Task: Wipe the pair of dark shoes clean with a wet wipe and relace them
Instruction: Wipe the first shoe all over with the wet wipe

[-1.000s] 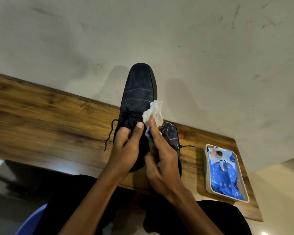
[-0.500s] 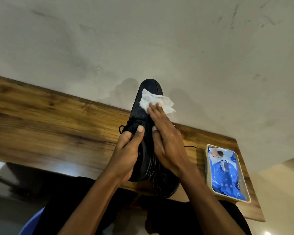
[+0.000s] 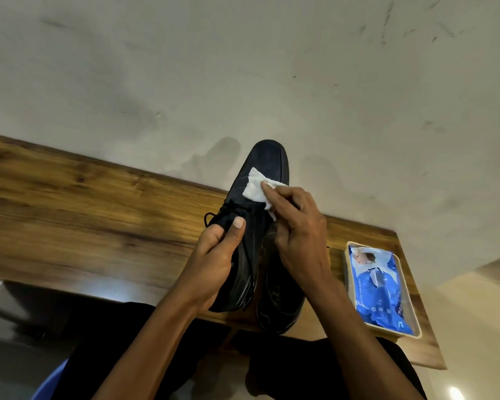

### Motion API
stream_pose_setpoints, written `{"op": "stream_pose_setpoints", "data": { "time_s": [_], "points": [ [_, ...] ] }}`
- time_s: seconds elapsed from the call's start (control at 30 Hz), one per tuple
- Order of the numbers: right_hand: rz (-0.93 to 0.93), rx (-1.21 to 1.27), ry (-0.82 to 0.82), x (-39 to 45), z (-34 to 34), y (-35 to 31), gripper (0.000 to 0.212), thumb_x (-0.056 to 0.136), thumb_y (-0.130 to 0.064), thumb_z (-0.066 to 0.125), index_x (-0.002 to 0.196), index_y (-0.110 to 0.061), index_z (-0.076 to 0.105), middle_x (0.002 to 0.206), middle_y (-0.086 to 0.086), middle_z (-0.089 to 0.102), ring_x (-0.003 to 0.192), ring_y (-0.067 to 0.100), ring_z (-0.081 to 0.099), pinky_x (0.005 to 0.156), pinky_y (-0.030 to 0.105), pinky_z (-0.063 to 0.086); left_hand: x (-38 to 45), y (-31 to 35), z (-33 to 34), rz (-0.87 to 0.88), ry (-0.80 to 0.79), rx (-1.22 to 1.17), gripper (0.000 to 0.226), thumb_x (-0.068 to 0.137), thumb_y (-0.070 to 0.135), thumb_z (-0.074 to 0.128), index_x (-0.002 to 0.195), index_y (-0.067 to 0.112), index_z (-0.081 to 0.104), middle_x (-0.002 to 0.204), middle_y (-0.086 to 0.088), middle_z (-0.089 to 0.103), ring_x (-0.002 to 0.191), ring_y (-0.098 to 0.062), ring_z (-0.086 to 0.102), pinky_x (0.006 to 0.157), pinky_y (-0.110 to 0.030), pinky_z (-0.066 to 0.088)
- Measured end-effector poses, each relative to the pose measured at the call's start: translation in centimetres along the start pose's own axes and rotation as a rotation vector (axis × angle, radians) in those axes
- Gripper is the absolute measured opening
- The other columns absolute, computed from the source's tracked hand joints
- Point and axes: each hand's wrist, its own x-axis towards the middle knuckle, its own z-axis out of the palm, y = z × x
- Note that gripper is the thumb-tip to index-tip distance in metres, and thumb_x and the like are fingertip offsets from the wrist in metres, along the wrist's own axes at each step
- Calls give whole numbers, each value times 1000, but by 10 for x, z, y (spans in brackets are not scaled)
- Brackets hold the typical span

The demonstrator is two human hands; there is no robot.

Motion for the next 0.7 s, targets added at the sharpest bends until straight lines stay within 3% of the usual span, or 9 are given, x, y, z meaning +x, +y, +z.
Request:
{"op": "stream_pose_setpoints", "data": {
  "time_s": [0.07, 0.13, 0.2, 0.27, 0.33, 0.43, 0.57, 0.7],
  "points": [
    [7, -16, -45, 4, 0, 5, 43, 94, -1, 52, 132, -13, 68, 111, 11, 63, 105, 25, 57, 92, 7, 35, 2, -5, -3, 8, -18, 35, 101, 65, 75, 73, 119, -7, 50, 114, -24, 64, 109, -41, 62, 101, -63, 46],
    [-2, -32, -74, 4, -1, 5, 45, 91, 4, 57, 131, -14, 69, 111, 12, 60, 104, 26, 56, 90, 13, 38, 5, -9, -6, 29, -20, 65, 105, 59, 80, 73, 112, -8, 50, 107, -12, 61, 101, -30, 57, 93, -53, 47],
    [-7, -57, -70, 2, -1, 3, 49, 88, 10, 63, 130, -13, 69, 111, 13, 58, 104, 27, 57, 88, 22, 44, 4, -6, -4, 43, -18, 75, 98, 61, 79, 73, 106, -5, 55, 105, -11, 60, 100, -29, 56, 88, -49, 46],
    [12, -55, -60, -3, 1, 0, 48, 88, 10, 64, 131, -11, 68, 110, 14, 58, 102, 25, 58, 86, 24, 46, 4, -4, -2, 22, 25, 21, 84, 73, 67, 71, 114, -5, 57, 111, -22, 67, 106, -37, 65, 91, -46, 52],
    [47, -18, -41, -12, 2, -4, 45, 90, 5, 62, 133, -9, 67, 109, 13, 58, 100, 19, 57, 86, 16, 45, 6, -4, -1, -15, 66, -66, 73, 81, 49, 64, 125, -8, 52, 120, -22, 67, 112, -30, 67, 87, -38, 56],
    [106, 76, -9, -23, 4, -10, 45, 90, 8, 62, 132, -6, 67, 105, 10, 59, 96, 10, 53, 85, 3, 37, 5, 1, -1, -57, 87, -195, 70, 83, 40, 61, 133, -7, 48, 123, -18, 69, 113, -26, 68, 89, -37, 54],
    [106, 140, -61, -37, 2, -25, 44, 89, 10, 66, 131, -5, 68, 104, 7, 62, 95, 3, 52, 84, 2, 38, 7, 9, -7, -66, 62, -283, 53, 96, 41, 49, 132, 3, 57, 125, -16, 69, 117, -29, 66, 99, -43, 50],
    [78, 144, -85, -40, -4, -27, 43, 88, 10, 67, 127, -7, 71, 104, 5, 63, 97, 2, 53, 86, 4, 39, 8, 13, -12, -74, 12, -267, 52, 102, 43, 38, 130, 5, 60, 124, -17, 69, 116, -30, 66, 98, -43, 51]
  ]
}}
